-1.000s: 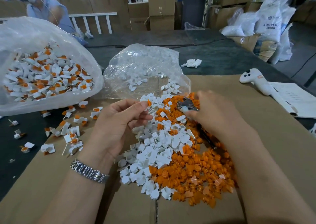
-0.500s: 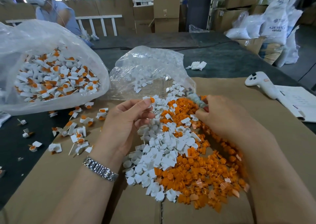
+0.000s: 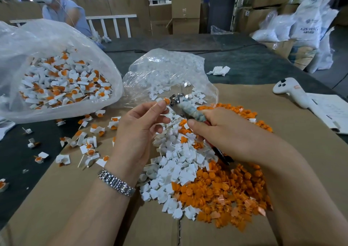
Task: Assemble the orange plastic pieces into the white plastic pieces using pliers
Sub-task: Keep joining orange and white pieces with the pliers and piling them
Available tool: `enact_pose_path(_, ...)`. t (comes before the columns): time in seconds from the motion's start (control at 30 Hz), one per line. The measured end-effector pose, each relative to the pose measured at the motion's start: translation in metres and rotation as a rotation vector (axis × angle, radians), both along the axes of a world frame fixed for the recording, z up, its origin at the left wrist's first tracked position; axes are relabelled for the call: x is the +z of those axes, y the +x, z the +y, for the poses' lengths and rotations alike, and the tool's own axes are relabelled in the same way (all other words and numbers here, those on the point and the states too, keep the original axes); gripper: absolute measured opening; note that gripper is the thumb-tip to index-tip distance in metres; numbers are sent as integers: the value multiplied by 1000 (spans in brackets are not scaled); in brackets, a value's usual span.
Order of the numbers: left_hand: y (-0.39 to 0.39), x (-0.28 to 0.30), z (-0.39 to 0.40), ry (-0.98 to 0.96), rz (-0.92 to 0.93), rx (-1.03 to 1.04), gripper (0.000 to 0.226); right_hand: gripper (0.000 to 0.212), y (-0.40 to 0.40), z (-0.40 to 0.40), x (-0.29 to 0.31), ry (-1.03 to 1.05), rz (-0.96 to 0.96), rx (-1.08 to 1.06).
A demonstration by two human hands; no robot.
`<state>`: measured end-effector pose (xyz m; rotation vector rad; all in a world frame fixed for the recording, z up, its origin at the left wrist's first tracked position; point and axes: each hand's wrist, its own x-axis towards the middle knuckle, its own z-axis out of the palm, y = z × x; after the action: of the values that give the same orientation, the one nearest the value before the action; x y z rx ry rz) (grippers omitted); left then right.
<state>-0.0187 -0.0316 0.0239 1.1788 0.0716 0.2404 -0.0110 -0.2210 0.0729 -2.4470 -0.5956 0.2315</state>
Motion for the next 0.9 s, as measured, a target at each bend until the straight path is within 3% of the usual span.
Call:
enact_pose_path(0.33, 1, -2, -2, 63, 8, 32, 19, 32, 1, 10, -10, -64, -99, -7)
enact_pose_path(0.5, 1, -2, -1, 46, 20, 44, 28, 42, 2, 17, -15, -111, -180, -28)
enact_pose_path(0.9, 1, -5, 9, 171, 12, 102, 10, 54, 12, 11, -25, -259, -322, -106)
